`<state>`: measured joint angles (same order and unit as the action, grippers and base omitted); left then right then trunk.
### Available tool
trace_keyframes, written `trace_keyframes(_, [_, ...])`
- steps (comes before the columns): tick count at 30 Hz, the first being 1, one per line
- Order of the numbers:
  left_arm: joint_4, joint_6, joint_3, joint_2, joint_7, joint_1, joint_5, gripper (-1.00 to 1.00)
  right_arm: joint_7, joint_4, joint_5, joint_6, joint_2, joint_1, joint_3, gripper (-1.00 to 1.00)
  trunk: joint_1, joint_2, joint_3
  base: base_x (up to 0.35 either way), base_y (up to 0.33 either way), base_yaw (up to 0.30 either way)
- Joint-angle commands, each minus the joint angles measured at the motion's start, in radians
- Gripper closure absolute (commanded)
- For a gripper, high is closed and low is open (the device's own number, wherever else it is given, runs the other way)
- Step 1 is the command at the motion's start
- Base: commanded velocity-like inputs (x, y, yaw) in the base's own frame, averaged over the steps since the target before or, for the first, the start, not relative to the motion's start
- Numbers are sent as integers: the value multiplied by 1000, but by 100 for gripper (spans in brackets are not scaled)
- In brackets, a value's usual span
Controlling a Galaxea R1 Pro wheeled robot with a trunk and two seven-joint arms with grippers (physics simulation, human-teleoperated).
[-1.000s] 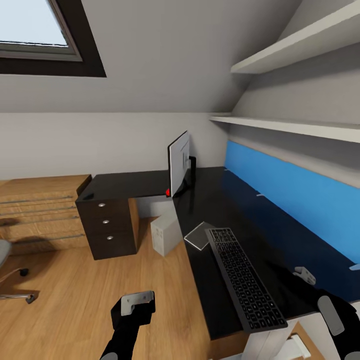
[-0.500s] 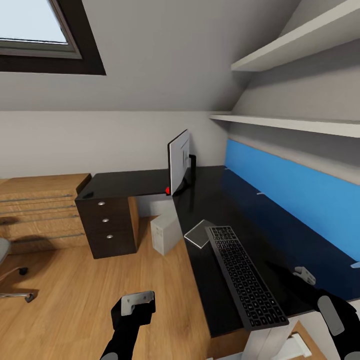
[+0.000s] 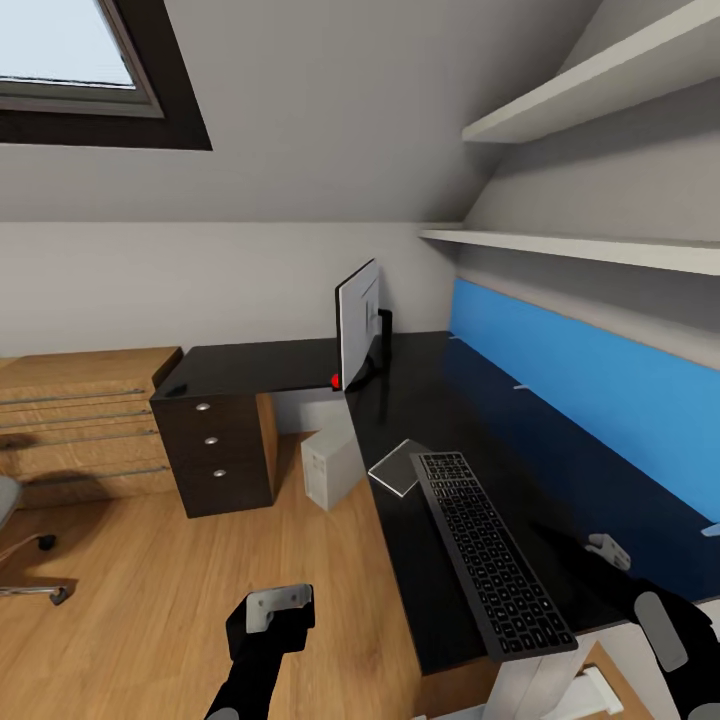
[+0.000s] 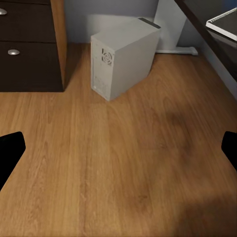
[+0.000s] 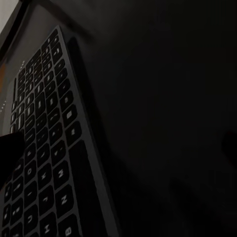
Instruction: In the bedroom, organize the workspace by keeping the computer under the desk, ensuring the monitor is on the desk, placing the keyboard on the desk next to the monitor, placing the mouse on the desk next to the keyboard, moving the folder from the swivel chair onto the desk next to the mouse, stacking the notebook on top of the folder with the pen on top of the notebook, and positioning the swivel chair next to the desk.
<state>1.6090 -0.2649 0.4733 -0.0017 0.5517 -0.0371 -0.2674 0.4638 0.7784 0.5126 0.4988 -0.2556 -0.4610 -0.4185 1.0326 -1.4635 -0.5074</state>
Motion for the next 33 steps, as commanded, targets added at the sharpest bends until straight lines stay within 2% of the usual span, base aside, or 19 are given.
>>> trace_keyframes(1, [2, -4, 1, 0, 5, 0, -6, -100, 1, -2, 6, 7, 1, -1, -2, -100, 0, -1, -1, 0, 0, 0])
trace_keyframes(13, [2, -4, 1, 0, 6, 0, -6, -100, 1, -29, 6, 4, 3, -1, 3, -100, 0, -1, -1, 0, 0, 23])
trace_keyframes(21, [1, -5, 1, 0, 6, 0, -6, -100, 0, -29, 0, 3, 39, -1, 2, -100, 0, -1, -1, 0, 0, 77])
trace_keyframes(33, [-3, -5, 3, 3, 5, 0, -6, -100, -1, -30, -1, 3, 50, -1, 1, -100, 0, -1, -1, -31, 6, 34])
